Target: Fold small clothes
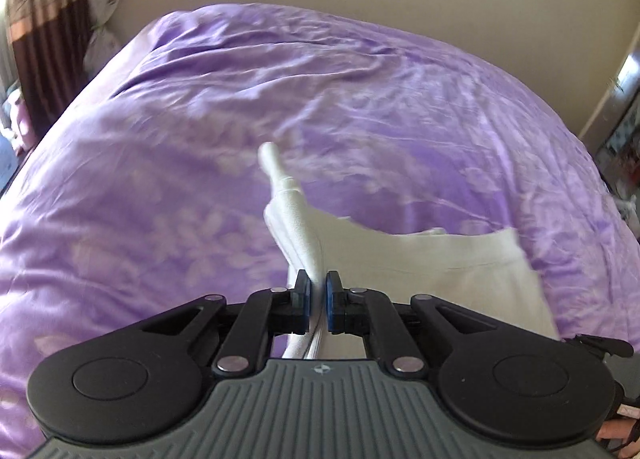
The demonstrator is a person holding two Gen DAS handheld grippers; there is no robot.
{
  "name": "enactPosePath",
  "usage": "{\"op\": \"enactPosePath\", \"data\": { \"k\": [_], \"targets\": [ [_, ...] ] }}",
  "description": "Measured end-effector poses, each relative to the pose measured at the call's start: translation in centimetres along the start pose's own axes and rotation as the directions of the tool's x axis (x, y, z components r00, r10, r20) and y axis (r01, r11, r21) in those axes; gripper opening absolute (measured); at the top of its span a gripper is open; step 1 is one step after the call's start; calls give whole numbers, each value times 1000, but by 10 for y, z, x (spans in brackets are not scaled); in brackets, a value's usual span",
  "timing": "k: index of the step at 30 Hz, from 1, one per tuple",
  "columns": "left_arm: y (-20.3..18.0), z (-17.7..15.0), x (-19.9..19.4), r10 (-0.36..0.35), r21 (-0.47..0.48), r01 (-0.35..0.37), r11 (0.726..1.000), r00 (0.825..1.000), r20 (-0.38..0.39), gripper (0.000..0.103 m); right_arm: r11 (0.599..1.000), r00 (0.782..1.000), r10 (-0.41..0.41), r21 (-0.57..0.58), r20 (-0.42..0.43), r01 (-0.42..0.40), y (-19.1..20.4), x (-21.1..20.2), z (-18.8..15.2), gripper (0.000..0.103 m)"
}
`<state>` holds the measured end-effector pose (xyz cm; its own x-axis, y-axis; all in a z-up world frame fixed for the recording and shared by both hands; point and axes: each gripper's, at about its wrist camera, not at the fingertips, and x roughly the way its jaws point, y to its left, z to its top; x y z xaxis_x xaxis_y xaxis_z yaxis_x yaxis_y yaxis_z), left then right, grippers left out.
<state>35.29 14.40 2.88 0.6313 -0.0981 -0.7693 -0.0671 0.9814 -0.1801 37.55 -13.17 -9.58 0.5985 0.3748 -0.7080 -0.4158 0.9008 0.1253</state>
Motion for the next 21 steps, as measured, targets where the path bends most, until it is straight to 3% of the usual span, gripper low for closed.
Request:
{"op": "enactPosePath", "data": {
  "k": [5,10,16,21],
  "targets": [
    [-77,18,-5,25,80,-22,997,999,-31,7,995,998,-55,90,38,51,-52,-29,5,10],
    [-156,27,12,62,166,-48,985,995,-83,7,974,995,-57,223,79,38,-103,-46,-1,10],
    [-236,23,63,42,186,-6,983,981,-191,6,955,993,-64,295,94,34,-144,-47,-20,10],
    [-284,5,120,-5,149,46,988,965,-263,6,927,996,-45,374,73,15,-173,-43,-34,10]
  ]
}}
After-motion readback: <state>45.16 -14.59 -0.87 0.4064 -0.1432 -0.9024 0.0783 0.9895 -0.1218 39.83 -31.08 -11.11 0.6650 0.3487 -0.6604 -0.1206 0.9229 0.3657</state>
